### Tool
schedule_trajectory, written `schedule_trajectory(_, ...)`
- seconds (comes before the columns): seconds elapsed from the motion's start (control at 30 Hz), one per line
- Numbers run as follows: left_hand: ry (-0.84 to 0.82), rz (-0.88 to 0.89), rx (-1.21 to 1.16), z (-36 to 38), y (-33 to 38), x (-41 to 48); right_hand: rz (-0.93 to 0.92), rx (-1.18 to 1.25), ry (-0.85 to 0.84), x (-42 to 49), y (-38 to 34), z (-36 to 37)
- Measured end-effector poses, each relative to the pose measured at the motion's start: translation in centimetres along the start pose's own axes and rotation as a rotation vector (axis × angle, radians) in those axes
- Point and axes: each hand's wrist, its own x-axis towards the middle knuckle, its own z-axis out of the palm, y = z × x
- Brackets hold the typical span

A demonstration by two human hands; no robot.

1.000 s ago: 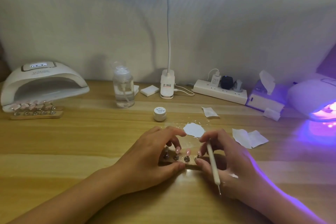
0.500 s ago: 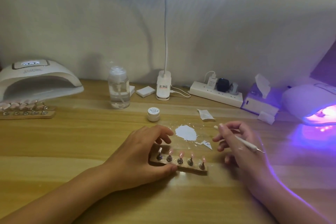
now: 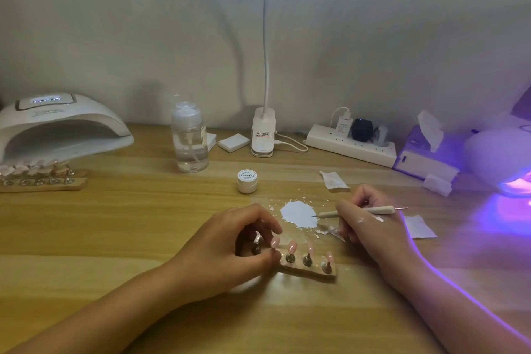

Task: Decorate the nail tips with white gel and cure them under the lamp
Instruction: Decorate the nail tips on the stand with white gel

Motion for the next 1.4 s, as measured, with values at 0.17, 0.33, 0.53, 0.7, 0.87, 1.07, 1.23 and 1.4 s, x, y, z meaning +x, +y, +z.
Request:
schedule_trajectory(0.17, -0.010, 0.016, 0.018, 0.0, 0.2, 0.1, -0.008, -0.060, -0.046, 0.1, 0.4, 0.0)
schedule_trajectory(0.33, -0.007, 0.030, 0.045, 0.0, 0.3, 0.0, -0.025, -0.081, -0.021, 0.2, 0.4, 0.1)
schedule_trajectory(0.53, 0.047, 0.059, 0.267, 0.1, -0.2, -0.3, 0.016, -0.063, -0.009, 0.3, 0.4, 0.0)
schedule_trajectory(0.7, 0.047, 0.082, 0.352, 0.1, -0.2, -0.5, -0.033, -0.001, 0.029, 0.1, 0.5, -0.2)
schedule_trajectory(0.87, 0.015, 0.095, 0.325, 0.3, -0.1, -0.5, -0.191, 0.125, 0.240, -0.4, 0.0, -0.6)
schedule_trajectory(1.07, -0.019, 0.063, 0.284, 0.3, -0.5, -0.3, -0.055, 0.343, 0.217, -2.3, -1.3, 0.7)
schedule_trajectory(1.23, -0.028, 0.072, 0.278, 0.4, -0.5, -0.3, 0.022, 0.379, 0.220, -2.8, -1.3, 1.7)
schedule_trajectory(1.4, -0.030, 0.039, 0.199, 0.4, -0.8, -0.1, 0.055, 0.351, 0.218, -2.5, -1.1, 2.4)
